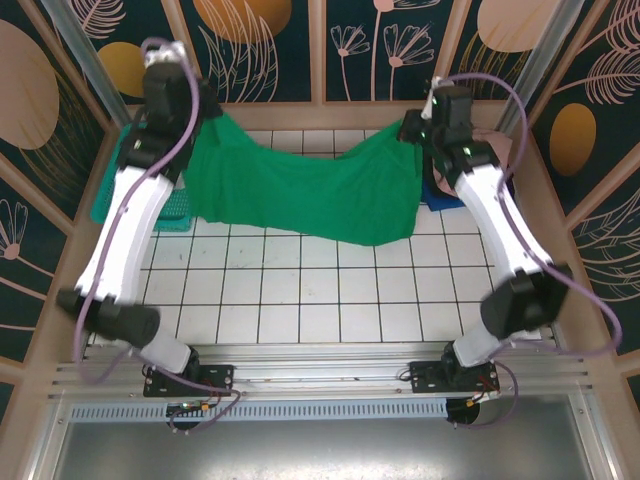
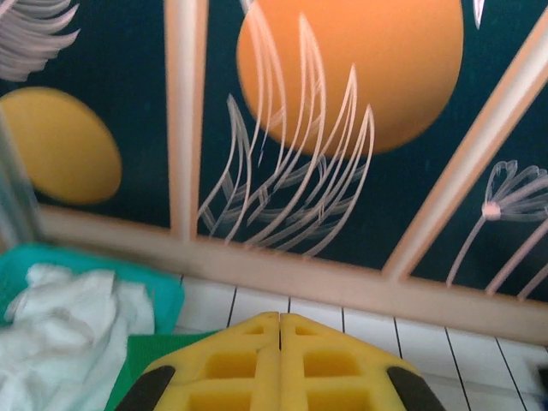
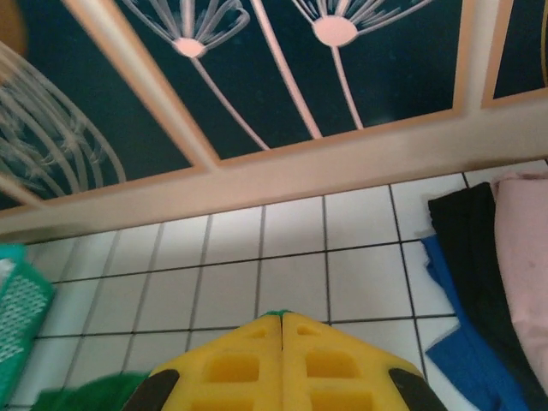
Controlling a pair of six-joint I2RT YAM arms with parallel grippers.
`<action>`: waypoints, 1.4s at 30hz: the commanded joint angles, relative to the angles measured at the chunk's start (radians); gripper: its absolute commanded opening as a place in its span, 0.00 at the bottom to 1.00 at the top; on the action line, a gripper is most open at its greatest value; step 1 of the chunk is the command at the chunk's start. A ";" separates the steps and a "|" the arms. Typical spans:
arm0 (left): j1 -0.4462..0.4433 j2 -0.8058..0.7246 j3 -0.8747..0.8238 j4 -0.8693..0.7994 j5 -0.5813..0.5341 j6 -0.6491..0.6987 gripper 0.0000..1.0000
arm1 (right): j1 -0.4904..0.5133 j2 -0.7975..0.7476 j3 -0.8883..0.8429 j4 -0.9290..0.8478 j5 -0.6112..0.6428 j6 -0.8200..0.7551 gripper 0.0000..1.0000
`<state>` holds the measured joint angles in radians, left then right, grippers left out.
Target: Fold and stack the t-shirts
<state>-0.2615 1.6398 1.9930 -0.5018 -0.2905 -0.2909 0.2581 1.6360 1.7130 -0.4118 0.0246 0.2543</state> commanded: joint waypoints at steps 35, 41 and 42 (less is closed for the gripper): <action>0.018 -1.006 -1.249 -0.036 0.315 -0.443 0.33 | -0.082 -0.627 -1.031 0.011 -0.015 0.254 0.03; 0.019 -1.013 -1.259 0.080 0.318 -0.430 0.97 | -0.080 -0.653 -0.951 -0.026 0.024 0.227 0.37; 0.019 -0.984 -1.262 0.100 0.317 -0.422 0.93 | -0.080 -0.661 -0.938 -0.021 0.014 0.222 0.42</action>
<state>-0.2478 0.6170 0.7292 -0.4713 0.0177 -0.7128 0.1829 1.0088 0.7238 -0.4171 0.0132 0.4824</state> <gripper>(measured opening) 0.941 0.378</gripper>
